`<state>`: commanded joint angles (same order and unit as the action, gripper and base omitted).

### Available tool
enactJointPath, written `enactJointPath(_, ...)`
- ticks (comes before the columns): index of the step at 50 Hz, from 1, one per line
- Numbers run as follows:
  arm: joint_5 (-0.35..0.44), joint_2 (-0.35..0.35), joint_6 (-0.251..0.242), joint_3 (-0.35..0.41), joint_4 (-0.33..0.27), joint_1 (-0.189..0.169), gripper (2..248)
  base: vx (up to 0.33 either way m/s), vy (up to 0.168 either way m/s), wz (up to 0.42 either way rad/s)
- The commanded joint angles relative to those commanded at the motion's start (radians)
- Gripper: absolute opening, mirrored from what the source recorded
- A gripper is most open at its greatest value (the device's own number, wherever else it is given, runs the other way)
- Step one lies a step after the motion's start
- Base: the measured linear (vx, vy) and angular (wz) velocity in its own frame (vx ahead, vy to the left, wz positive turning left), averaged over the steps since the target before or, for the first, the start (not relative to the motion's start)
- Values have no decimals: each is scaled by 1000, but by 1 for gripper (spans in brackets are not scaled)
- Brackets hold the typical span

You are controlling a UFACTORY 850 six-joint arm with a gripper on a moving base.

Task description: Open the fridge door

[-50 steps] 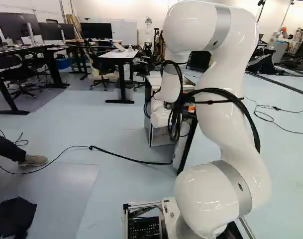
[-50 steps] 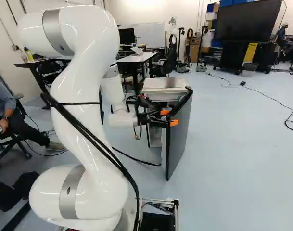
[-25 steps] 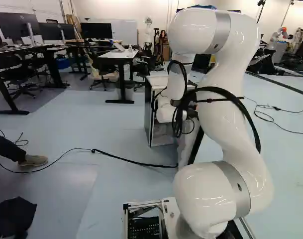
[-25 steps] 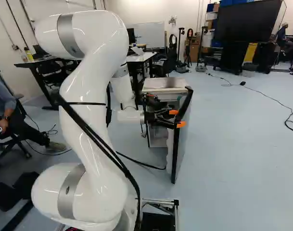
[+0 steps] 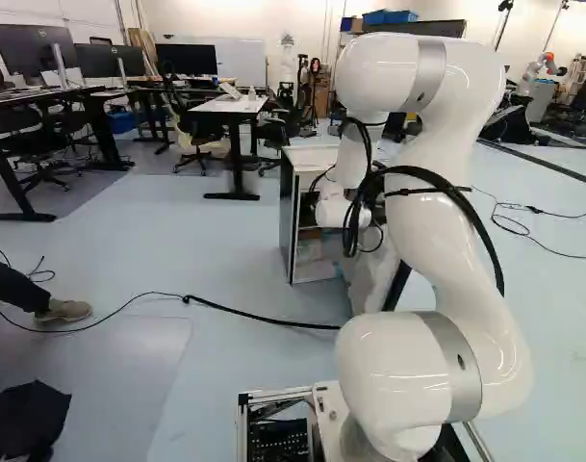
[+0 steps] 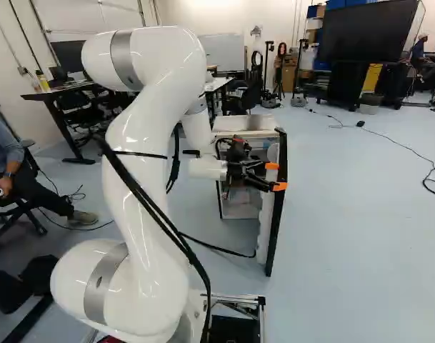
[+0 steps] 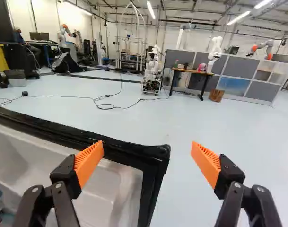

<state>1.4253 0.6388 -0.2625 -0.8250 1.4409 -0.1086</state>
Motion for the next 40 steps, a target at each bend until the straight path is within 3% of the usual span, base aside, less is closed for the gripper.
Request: enactJointPath(40,0,109,0,-209,58,-153,247,0,0,0)
